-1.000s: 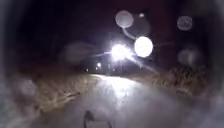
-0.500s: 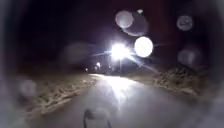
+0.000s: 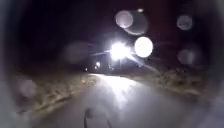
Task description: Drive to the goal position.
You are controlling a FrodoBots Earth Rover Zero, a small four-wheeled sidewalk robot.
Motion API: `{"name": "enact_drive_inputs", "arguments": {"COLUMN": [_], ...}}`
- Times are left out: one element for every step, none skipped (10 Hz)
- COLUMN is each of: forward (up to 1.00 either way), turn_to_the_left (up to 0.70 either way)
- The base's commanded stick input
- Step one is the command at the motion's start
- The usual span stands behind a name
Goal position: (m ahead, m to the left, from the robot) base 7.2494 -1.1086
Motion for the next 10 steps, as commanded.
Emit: {"name": "enact_drive_inputs", "arguments": {"forward": [0.85, 0.85, 0.85, 0.85, 0.85, 0.85, 0.85, 0.85, 0.85, 0.85], "turn_to_the_left": [0.00, 0.00, 0.00, 0.00, 0.00, 0.02, 0.02, 0.02, 0.03, 0.03]}}
